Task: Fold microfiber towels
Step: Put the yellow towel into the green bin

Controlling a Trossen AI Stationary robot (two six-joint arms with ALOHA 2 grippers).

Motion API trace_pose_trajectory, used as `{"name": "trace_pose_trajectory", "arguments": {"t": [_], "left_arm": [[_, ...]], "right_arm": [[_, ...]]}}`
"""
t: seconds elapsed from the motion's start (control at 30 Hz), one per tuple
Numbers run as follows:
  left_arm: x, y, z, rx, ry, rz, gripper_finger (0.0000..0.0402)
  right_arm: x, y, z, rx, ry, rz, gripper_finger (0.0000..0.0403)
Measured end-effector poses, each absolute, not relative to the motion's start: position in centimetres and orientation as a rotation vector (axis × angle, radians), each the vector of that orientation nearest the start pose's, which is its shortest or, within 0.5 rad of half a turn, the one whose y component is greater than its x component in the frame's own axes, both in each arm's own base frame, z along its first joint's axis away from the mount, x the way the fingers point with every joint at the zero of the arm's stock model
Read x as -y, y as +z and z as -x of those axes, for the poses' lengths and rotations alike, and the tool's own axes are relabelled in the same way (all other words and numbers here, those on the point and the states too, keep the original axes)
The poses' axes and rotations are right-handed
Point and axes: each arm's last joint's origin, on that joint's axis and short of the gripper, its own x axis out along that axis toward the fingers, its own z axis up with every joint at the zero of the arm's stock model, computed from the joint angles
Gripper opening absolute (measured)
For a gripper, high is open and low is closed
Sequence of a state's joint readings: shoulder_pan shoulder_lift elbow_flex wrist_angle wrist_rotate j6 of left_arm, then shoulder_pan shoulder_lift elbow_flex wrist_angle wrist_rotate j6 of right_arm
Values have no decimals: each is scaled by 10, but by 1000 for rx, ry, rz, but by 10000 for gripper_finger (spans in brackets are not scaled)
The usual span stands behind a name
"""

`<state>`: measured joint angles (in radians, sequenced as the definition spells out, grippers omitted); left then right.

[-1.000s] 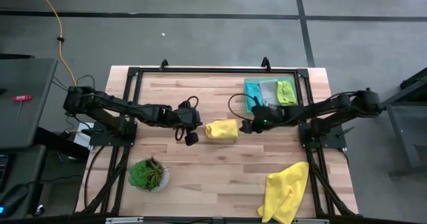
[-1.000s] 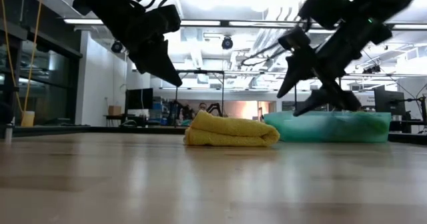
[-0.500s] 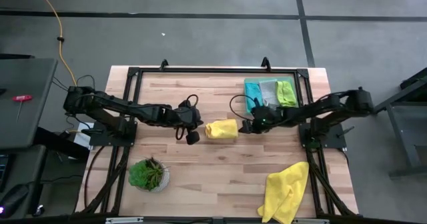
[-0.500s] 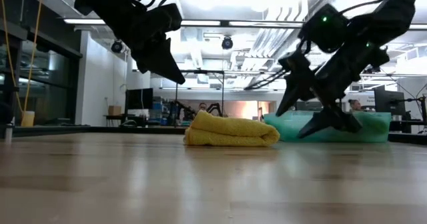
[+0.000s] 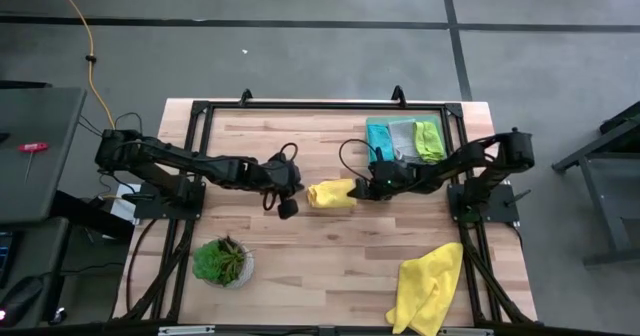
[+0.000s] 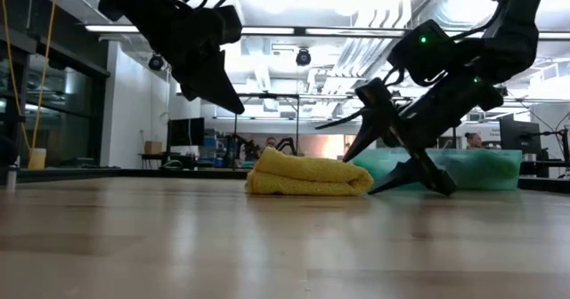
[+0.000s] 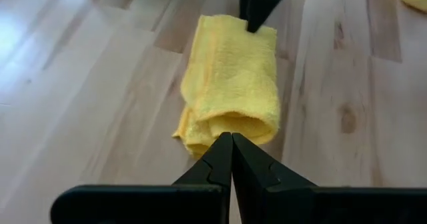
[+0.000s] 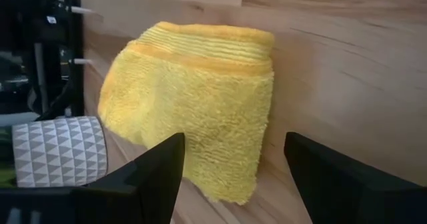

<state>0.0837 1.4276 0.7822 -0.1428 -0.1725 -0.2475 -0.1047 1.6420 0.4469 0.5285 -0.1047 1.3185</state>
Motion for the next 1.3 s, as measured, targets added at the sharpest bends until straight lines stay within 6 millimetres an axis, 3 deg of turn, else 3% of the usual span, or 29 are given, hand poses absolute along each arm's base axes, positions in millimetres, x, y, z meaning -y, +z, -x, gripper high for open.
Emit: {"name": "trace_pose_trajectory", "arguments": {"t": [0.2, 0.57, 0.7, 0.83, 0.93, 1.03, 1.13, 1.3], "left_arm": [[-28, 184, -287, -792, 337, 232, 0], [-16, 132, -298, -986, 282, 270, 0], [-16, 120, -299, -1025, 290, 266, 0], [-16, 116, -300, -1038, 298, 259, 0], [-15, 120, -298, -1048, 259, 268, 0], [-13, 130, -290, -1081, 188, 236, 0], [-14, 154, -282, -1040, 169, 192, 0], [-23, 196, -262, -925, 244, 116, 0]], "right_arm": [[26, 101, -269, -512, -450, -1375, 255], [28, 103, -303, -593, -401, -1330, 243], [28, 103, -303, -628, -410, -1324, 195], [28, 104, -302, -652, -365, -1307, 96], [28, 107, -300, -657, -356, -1282, 19], [29, 121, -299, -625, -318, -1263, 17], [33, 139, -292, -621, -268, -1227, 6], [46, 193, -273, -642, -197, -1109, 3]]}}
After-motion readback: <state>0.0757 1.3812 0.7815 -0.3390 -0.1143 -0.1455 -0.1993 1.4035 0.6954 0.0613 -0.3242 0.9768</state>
